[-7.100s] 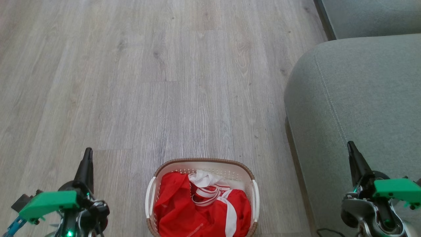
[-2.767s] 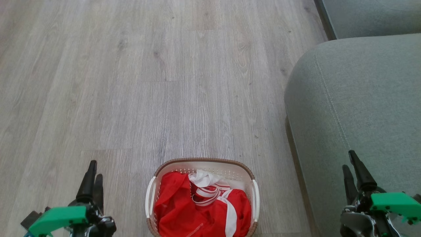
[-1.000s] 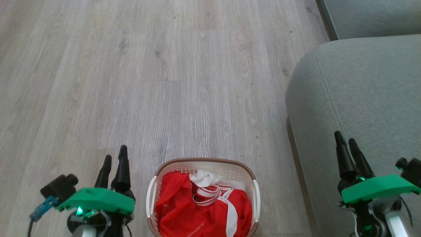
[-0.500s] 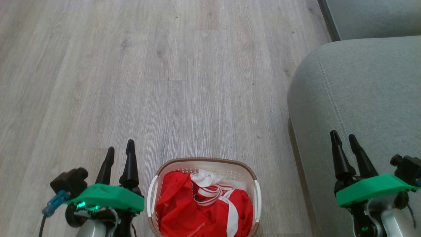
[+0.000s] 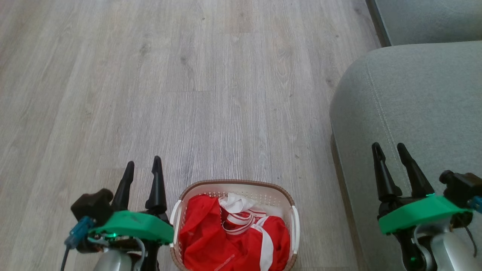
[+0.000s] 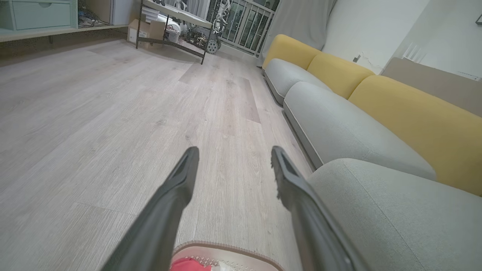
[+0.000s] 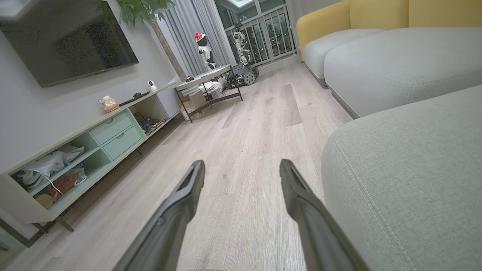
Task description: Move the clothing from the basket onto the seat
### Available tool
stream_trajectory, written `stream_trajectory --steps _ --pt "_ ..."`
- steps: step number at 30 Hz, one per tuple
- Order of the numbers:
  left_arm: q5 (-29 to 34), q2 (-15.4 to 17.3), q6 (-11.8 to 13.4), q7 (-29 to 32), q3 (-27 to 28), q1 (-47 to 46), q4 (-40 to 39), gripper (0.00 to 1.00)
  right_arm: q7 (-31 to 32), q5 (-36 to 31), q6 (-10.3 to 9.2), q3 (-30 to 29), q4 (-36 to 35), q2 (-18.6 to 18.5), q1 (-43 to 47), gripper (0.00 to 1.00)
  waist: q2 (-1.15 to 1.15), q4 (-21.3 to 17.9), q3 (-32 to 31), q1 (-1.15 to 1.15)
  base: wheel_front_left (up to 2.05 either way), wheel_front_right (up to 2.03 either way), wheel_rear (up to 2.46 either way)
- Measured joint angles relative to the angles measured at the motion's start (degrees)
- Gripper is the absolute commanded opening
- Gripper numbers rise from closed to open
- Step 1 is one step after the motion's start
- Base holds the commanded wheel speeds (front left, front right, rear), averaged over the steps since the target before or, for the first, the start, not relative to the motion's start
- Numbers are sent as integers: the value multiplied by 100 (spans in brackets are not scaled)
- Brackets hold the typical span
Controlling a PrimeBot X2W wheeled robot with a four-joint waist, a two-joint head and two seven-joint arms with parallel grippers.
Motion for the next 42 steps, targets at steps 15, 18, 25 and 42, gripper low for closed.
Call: stream_trajectory --steps 15,18,25,42 --pt "917 15 205 -222 -238 -41 -153 100 -248 -883 0 156 -143 -145 -8 100 0 20 28 0 0 0 0" --pt "1177 21 247 -299 -342 -42 -196 100 -313 -1124 0 198 -193 -162 -9 100 0 25 25 0 0 0 0" --pt "1644 31 348 -408 -405 -68 -296 100 -450 -1545 0 247 -271 -203 -10 100 0 29 22 0 0 0 0" --pt "1933 37 336 -474 -513 -117 -285 100 -526 -1795 0 309 -342 -257 -21 100 0 28 22 0 0 0 0"
